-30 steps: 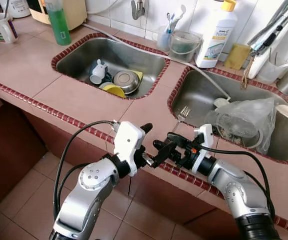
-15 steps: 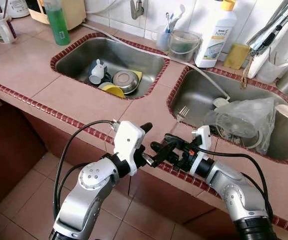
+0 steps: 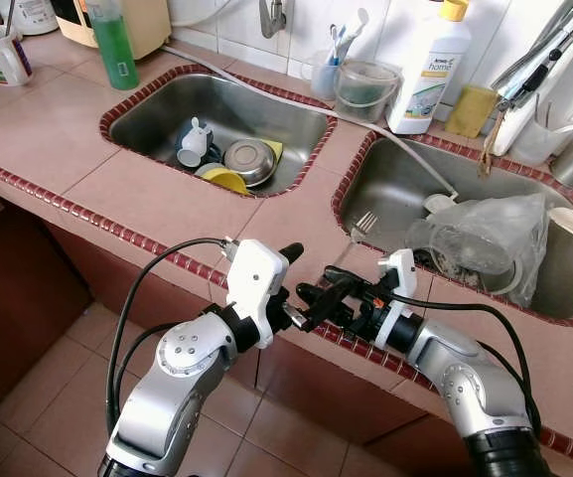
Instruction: Kitchen organization
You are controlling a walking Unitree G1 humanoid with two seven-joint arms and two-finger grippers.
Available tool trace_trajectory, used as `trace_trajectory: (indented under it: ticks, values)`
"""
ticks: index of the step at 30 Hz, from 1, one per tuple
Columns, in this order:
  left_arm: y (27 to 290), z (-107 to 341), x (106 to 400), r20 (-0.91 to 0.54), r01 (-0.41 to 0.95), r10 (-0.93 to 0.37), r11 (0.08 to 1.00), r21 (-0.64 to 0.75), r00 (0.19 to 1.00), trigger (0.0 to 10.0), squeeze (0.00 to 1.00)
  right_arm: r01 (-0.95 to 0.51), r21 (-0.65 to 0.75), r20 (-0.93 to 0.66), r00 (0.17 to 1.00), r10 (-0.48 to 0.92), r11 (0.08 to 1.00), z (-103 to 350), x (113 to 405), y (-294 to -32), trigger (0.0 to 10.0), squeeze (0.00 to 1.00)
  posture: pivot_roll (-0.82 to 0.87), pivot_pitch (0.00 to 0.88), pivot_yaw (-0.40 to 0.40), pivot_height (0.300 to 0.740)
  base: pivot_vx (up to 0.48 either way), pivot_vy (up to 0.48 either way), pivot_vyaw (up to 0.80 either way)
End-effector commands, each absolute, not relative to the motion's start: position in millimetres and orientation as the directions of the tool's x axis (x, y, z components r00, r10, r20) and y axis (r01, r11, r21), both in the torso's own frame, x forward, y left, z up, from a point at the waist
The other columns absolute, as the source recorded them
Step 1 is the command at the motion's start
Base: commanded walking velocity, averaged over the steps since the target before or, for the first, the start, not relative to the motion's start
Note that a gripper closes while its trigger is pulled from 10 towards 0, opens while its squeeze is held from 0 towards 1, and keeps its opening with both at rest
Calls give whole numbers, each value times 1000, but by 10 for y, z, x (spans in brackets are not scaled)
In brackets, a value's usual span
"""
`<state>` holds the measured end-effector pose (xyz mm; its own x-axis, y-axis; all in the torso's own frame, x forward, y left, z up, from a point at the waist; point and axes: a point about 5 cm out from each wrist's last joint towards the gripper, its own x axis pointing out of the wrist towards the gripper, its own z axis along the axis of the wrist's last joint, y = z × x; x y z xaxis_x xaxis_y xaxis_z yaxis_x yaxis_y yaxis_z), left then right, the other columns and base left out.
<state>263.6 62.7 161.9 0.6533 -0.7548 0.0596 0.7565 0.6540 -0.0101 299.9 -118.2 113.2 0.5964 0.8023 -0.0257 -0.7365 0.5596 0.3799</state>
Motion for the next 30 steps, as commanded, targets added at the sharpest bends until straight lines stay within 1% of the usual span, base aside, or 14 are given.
trace_trajectory:
  ticks: [1,9,14,21,23,24,26,30]
  values:
    - [592,1625,2626,58,761,-759,649,-16,648,10000,0,-681,444,-157,581,799,582,852,2921,-1209,10000,0,-65,183,-57,740,0,0,0]
    - [590,1622,2622,58,759,-758,650,-18,650,10000,0,-688,426,-161,581,797,588,897,3044,-1242,10000,0,-60,180,-62,740,0,0,0]
    - [582,1622,2618,59,759,-757,650,-20,650,10000,0,-692,429,-158,576,802,581,901,3090,-1206,10000,0,-62,178,-62,740,0,0,0]
    - [572,1631,2619,62,761,-758,649,-24,649,10000,0,-736,451,-122,510,851,505,910,3037,-1051,10000,0,-62,181,-62,740,0,0,0]
    - [580,1630,2618,60,759,-757,650,-24,651,10000,0,-759,473,-101,457,883,447,919,2977,-1003,10000,0,-62,186,-61,740,0,0,0]
    - [580,1630,2618,60,759,-757,650,-24,651,10000,0,-759,473,-101,457,883,447,919,2977,-1003,10000,0,-62,186,-61,740,0,0,0]
    - [582,1632,2618,61,758,-756,651,-24,651,10000,0,-781,464,-93,425,900,417,932,2929,-979,10000,0,-63,188,-62,740,0,0,0]
    - [580,1635,2626,61,758,-756,652,-25,652,10000,0,-769,461,-109,446,889,442,911,2949,-987,10000,0,-67,189,-61,740,0,0,0]
